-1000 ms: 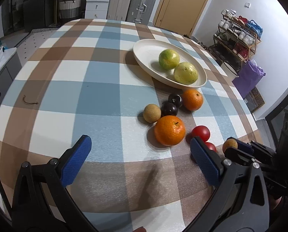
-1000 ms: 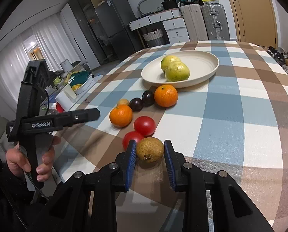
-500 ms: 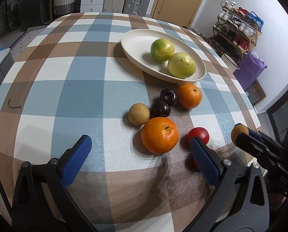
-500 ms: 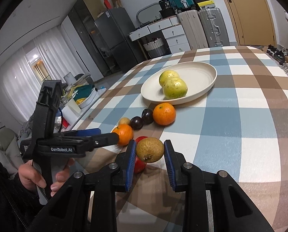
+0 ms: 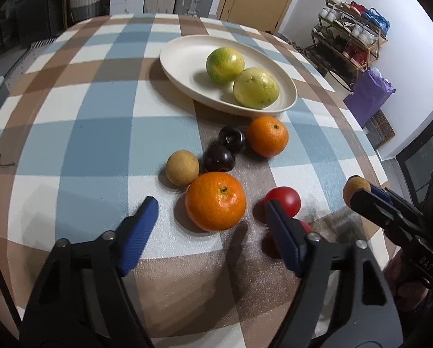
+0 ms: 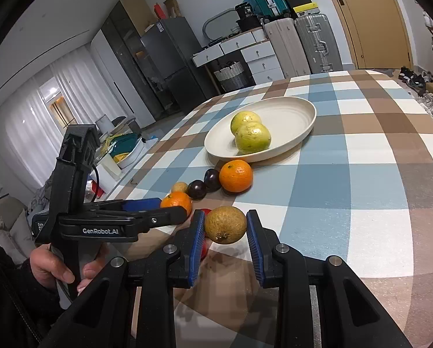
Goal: Organize fruits
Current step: 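Grasp the mandarin orange with the left tool while the right tool holds the kiwi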
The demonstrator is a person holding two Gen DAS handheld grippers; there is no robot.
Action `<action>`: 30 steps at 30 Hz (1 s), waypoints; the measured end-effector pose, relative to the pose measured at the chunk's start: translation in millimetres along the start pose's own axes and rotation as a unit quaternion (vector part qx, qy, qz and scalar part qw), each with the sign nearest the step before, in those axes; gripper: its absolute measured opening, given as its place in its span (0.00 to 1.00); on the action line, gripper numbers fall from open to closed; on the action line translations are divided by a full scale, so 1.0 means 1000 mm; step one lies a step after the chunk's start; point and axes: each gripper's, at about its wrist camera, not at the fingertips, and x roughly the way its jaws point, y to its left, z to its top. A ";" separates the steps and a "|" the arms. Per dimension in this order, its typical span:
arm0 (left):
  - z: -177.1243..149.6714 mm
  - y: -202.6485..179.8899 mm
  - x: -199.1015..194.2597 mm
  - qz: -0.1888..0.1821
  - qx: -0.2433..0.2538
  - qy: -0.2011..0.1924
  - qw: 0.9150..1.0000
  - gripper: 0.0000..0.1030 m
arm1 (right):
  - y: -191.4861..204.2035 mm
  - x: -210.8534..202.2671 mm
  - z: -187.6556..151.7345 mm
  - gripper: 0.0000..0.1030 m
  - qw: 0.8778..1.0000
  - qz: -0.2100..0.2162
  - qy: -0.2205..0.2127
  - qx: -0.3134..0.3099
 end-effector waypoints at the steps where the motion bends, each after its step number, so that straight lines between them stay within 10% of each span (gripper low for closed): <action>1: -0.001 0.000 0.000 -0.004 -0.002 0.002 1.000 0.61 | 0.000 0.000 0.000 0.28 1.000 0.000 0.000 0.000; 6: 0.000 0.004 0.000 -0.016 -0.014 0.009 1.000 0.37 | -0.002 -0.005 -0.001 0.28 1.000 0.001 -0.005 0.003; 30: 0.012 -0.010 -0.039 -0.058 0.013 -0.017 0.998 0.36 | -0.005 0.000 0.022 0.28 1.000 0.020 -0.013 0.013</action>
